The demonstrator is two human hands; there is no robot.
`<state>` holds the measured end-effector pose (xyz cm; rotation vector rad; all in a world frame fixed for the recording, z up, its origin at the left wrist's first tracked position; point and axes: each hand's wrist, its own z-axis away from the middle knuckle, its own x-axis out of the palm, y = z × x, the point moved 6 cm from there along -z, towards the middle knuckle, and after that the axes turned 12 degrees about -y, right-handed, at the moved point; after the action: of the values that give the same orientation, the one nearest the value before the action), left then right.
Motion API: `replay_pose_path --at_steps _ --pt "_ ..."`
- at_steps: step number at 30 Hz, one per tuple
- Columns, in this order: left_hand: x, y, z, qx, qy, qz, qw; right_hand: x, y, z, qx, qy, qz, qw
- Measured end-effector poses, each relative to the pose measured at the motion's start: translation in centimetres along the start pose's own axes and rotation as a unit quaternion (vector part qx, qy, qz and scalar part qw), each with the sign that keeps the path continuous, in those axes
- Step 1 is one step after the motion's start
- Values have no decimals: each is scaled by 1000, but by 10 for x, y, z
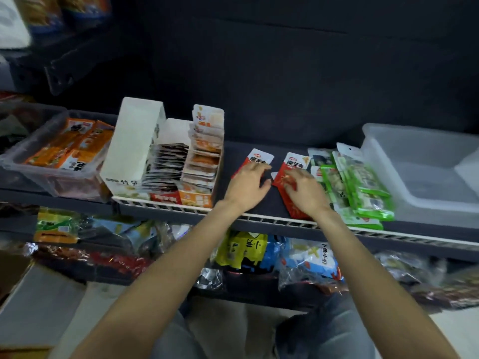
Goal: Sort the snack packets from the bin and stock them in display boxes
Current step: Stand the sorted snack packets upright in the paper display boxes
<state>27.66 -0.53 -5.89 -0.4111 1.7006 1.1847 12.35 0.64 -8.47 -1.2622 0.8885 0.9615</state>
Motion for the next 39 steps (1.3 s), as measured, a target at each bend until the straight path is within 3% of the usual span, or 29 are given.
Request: replay_pose_path --at_steps 3,5,11,15,18,23,26,29,33,35,39 --pt "25 -29 -31 -84 -50 -68 993 17 8 -16 19 -115 16 993" --pt "31 -46 -42 -121 -77 -99 985 23 13 -22 24 -150 23 988" --pt "27 -58 -60 -171 -105 -189 961 8 6 -7 -27 -58 31 997" --pt "26 -38 -61 -135 -99 -286 944 7 14 -9 48 -24 -14 998" --pt "21 -26 -53 -105 -92 -283 949 7 19 -21 110 -47 -13 993" --pt "4 -23 -26 -82 -69 -137 985 10 12 -40 108 -86 -59 989" --pt "-10 -20 -7 -96 -11 44 994 -3 6 -35 78 10 -18 997" --pt "-23 -13 16 -80 24 239 968 -23 1 -16 58 94 -128 986" --pt "-54 0 48 -29 68 454 888 -45 -10 11 -1 132 -316 940" --pt "-81 0 63 -1 109 471 875 -51 -18 17 -23 123 -391 912" --pt "-149 -23 93 55 238 351 904 -70 -45 21 -73 106 -434 892"
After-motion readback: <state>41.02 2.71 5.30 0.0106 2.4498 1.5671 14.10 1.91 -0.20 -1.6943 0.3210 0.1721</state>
